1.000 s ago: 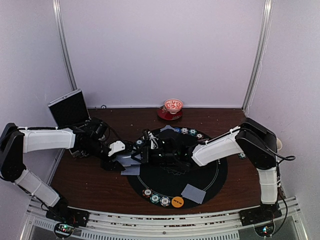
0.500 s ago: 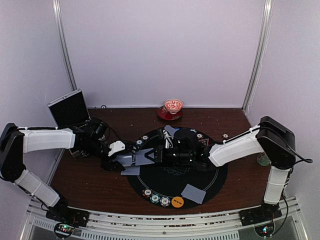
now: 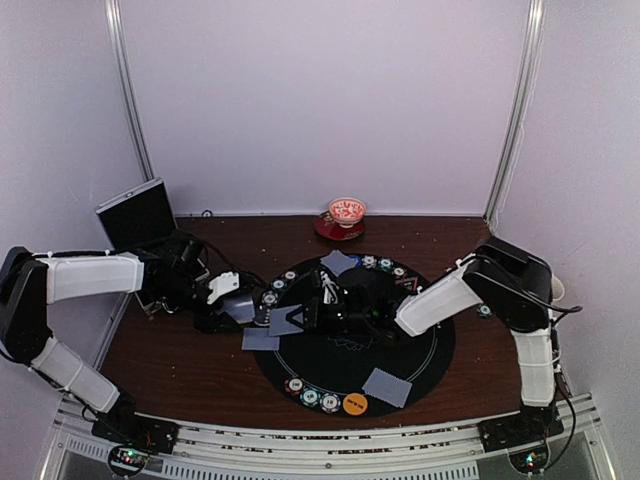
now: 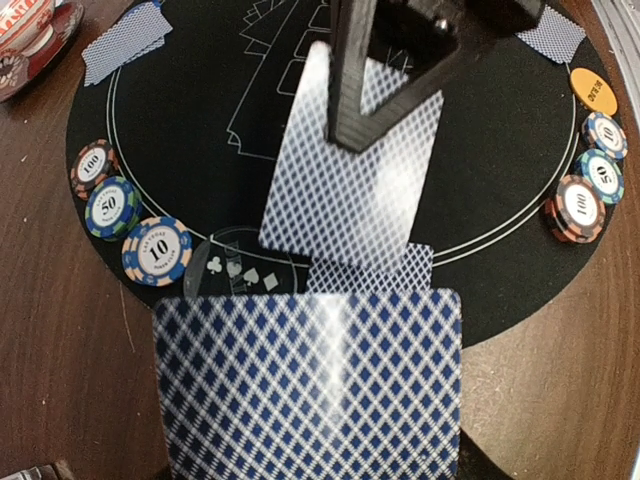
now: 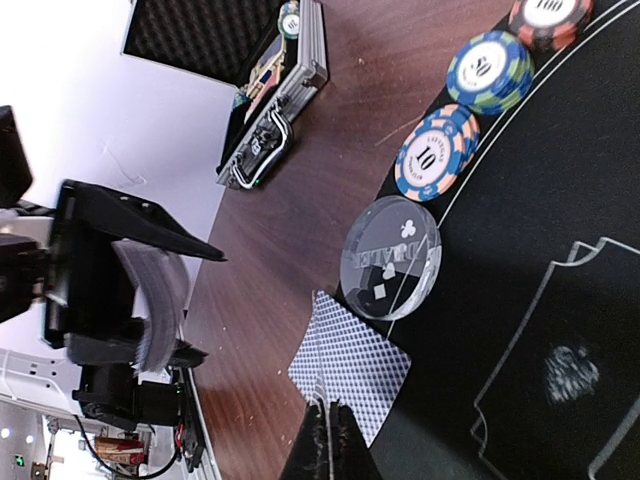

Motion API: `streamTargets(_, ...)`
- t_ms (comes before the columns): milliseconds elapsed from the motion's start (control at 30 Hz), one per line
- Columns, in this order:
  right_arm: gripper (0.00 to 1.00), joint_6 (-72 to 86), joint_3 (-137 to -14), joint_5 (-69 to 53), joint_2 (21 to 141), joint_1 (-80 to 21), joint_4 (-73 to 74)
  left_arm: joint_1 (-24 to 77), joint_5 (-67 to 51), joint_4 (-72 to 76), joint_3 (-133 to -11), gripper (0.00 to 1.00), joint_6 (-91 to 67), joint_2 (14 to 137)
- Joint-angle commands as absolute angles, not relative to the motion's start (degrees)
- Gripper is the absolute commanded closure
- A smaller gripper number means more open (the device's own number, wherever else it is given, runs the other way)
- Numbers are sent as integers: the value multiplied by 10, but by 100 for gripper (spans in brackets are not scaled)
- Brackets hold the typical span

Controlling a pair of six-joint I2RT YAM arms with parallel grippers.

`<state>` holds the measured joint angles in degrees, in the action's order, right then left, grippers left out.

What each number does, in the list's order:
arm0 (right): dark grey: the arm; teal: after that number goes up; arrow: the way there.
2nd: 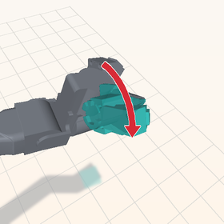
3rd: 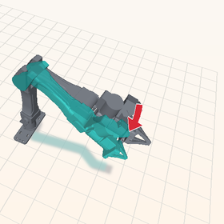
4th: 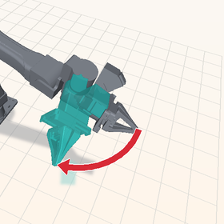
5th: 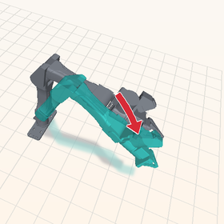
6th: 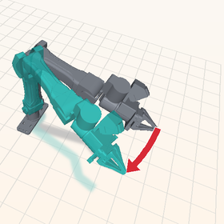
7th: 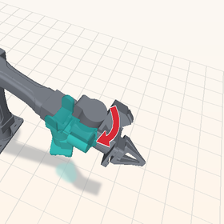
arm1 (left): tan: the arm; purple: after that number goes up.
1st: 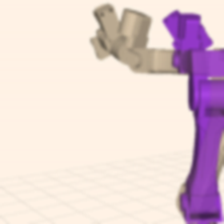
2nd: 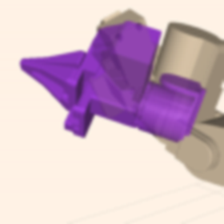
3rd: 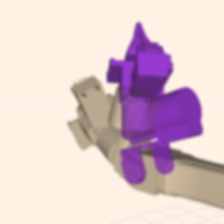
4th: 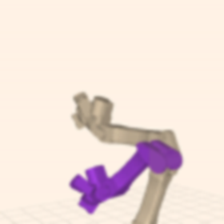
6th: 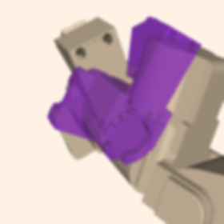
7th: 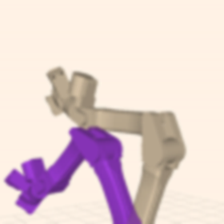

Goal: Distribute texas hold em gaming equipment
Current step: Pick up the poker card from the face-down deck piles, then distribute the poker card in the dealer area.

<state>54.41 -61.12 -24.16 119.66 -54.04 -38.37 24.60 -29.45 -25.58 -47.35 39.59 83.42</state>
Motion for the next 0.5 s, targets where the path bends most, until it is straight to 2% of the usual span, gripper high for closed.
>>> streamTargets(0, 100, 570, -663, -272, 1244, -553, -420, 240, -318, -251, -487, 42, 404, 818)
streamTargets(467, 100, 587, -748, -283, 1328, -579, -408, 240, -326, -253, -486, 42, 408, 816)
